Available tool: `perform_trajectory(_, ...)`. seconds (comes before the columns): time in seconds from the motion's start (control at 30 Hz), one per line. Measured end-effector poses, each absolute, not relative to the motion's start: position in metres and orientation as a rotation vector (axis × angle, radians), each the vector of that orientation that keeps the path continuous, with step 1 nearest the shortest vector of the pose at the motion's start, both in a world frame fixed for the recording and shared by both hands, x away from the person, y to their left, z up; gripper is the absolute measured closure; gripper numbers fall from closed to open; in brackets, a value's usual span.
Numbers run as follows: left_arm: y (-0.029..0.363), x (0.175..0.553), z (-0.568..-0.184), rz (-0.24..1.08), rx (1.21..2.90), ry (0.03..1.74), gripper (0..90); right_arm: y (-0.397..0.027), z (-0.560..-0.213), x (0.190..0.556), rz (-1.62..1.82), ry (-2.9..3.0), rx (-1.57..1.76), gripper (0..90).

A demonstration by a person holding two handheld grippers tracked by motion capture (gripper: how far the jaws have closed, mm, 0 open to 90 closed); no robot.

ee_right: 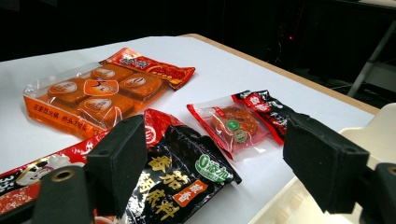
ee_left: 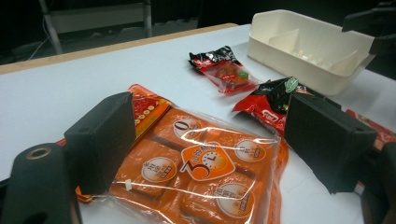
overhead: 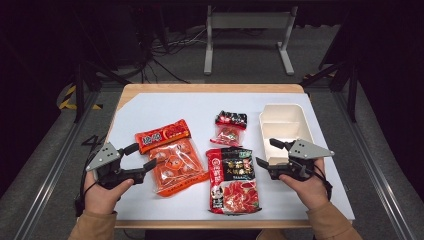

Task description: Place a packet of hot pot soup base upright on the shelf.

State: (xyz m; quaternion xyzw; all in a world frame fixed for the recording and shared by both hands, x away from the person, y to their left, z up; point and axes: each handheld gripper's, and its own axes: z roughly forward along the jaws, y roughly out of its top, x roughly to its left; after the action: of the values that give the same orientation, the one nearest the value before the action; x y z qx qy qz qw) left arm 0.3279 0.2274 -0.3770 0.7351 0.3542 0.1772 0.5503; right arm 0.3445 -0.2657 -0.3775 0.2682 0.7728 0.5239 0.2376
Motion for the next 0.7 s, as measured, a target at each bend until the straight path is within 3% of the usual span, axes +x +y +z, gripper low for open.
perform_trajectory(0.43, 0.219, 0.328, -0.374, 0.385, 1.739, 0.839, 17.7, -0.266, -0.380, 0.346, 1.442, 2.119, 0.742, 23.8)
perform_trajectory(0.7, 0.194, 0.334, -0.370, 0.349, 1.798, 0.790, 17.4, -0.266, -0.377, 0.347, 1.433, 2.138, 0.745, 25.6)
